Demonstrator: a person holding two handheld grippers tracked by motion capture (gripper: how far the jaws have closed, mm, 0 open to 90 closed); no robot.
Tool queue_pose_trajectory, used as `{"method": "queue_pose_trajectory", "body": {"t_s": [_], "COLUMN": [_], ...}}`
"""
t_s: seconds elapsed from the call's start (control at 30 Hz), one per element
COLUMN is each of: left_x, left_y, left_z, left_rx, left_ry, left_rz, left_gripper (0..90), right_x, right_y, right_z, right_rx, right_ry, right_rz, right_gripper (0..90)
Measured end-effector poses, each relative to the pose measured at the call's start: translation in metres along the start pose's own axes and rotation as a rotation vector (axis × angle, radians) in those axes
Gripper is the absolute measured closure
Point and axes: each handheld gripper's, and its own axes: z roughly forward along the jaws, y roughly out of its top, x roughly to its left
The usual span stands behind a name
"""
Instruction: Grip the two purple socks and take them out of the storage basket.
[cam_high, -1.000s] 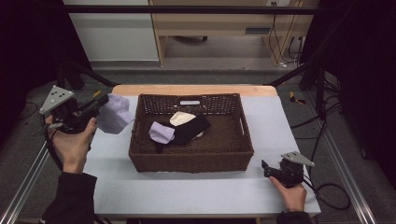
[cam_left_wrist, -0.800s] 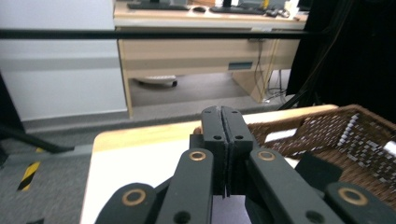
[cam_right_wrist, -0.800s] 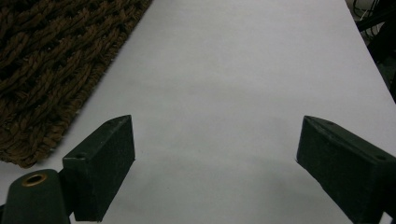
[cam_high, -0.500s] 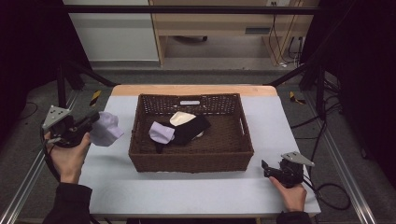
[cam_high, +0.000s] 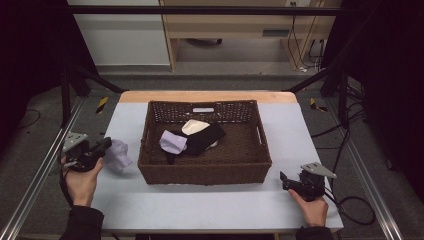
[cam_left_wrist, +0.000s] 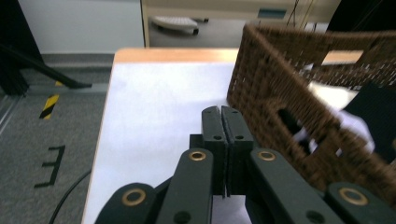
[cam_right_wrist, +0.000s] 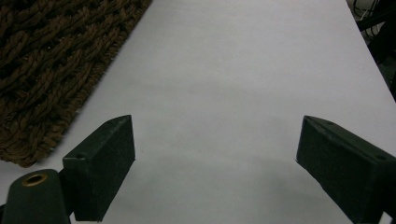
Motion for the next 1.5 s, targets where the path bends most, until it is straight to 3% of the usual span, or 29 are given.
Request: {"method": "queue_pose_trajectory", "body": {"t_s": [0.1, 0.33, 0.47, 0.53, 0.83, 1.17, 1.2, 1.5], "left_x": [0.002, 0.006, 0.005, 0.004, 0.000, -0.003, -0.005, -0.029], "left_y": [-0.014, -0.031, -0.035, -0.036, -0.030, -0.021, -0.017, 0.002], "left_z": [0.010, 0.020, 0.024, 0.026, 0.019, 0.010, 0.006, -0.007], "left_rx": [0.054, 0.123, 0.145, 0.150, 0.094, 0.044, 0.020, -0.048], "left_ry": [0.021, 0.038, 0.037, 0.030, 0.017, 0.016, 0.009, -0.027], "left_rz": [0.011, 0.012, 0.022, 0.034, 0.041, 0.038, 0.039, 0.067], "left_gripper": [88.7, 88.4, 87.4, 82.4, 70.0, 66.6, 66.0, 62.7], "right_x": [0.000, 0.000, 0.000, 0.000, 0.000, 0.000, 0.000, 0.000], "right_y": [0.000, 0.000, 0.000, 0.000, 0.000, 0.000, 0.000, 0.000], "right_z": [0.000, 0.000, 0.000, 0.000, 0.000, 0.001, 0.001, 0.001], "right_rx": [0.000, -0.002, -0.001, 0.002, 0.002, 0.005, 0.007, 0.008], "right_ry": [0.000, 0.002, 0.003, 0.003, 0.004, 0.006, 0.006, 0.006], "right_rz": [0.000, -0.001, 0.000, -0.002, -0.002, -0.002, 0.000, 0.001], "right_gripper": [11.8, 11.8, 11.8, 11.8, 11.8, 11.8, 11.8, 11.9]}}
